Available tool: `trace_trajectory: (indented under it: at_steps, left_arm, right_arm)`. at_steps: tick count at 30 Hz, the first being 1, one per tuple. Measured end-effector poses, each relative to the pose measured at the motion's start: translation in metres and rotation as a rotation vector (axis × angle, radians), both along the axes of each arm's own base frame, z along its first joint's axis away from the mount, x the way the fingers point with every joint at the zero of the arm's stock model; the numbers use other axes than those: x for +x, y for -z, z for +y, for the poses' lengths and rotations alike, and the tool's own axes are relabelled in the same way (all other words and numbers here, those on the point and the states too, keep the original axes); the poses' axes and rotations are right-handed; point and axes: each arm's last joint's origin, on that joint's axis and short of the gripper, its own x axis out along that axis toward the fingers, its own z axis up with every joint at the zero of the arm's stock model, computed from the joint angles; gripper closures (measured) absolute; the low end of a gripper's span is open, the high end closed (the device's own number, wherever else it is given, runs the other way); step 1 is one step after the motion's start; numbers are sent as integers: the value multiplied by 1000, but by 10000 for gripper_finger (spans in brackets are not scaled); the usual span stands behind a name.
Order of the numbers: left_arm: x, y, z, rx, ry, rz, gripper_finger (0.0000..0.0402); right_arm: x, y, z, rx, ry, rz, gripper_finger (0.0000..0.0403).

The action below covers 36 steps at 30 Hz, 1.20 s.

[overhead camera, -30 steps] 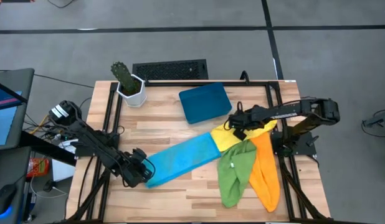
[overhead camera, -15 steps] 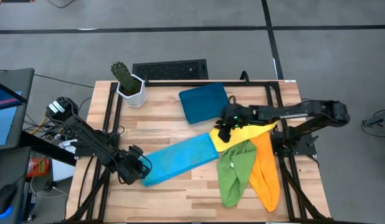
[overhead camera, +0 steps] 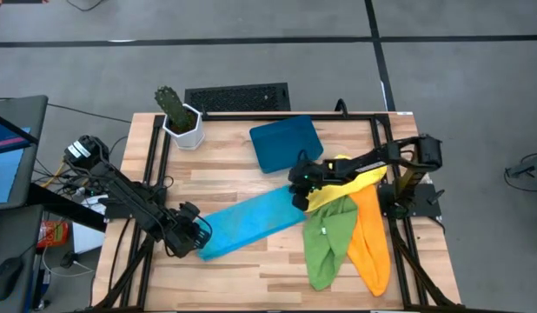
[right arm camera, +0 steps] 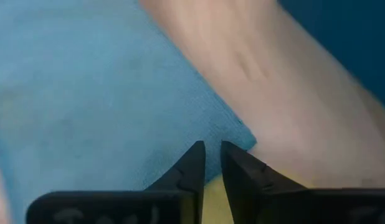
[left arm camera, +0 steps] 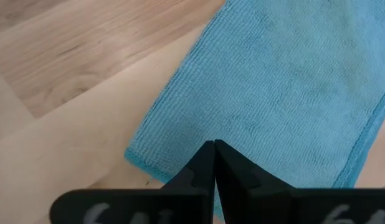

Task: Fold microfiber towels
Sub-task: Fold the blue microfiber cloth

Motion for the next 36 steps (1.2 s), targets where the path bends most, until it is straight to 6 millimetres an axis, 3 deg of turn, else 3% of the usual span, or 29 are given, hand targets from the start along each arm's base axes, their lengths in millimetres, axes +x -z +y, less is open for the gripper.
trace_trajectory:
  at_steps: [7, 10, 16, 23, 28, 36]
  left_arm:
    - [0, 0, 0, 12, -5, -9, 400]
    - [1, -1, 0, 9, -28, -33, 400]
    - [18, -19, -8, 19, -79, -266, 400]
    - [35, -3, -31, -18, -19, -149, 401]
    - [42, 6, -51, -70, 101, -11, 401]
    - [28, 9, -47, -31, 167, 240, 401]
  right_arm:
    - [-3, 0, -6, 18, 17, 22, 337]
    - [-7, -18, -6, 12, 18, -16, 337]
    - [-16, -48, -6, -5, 30, -86, 337]
    - [-25, -69, -5, -11, 29, -134, 337]
    - [-28, -71, -4, -9, 29, -126, 337]
    - [-21, -61, 5, 4, 3, -111, 334]
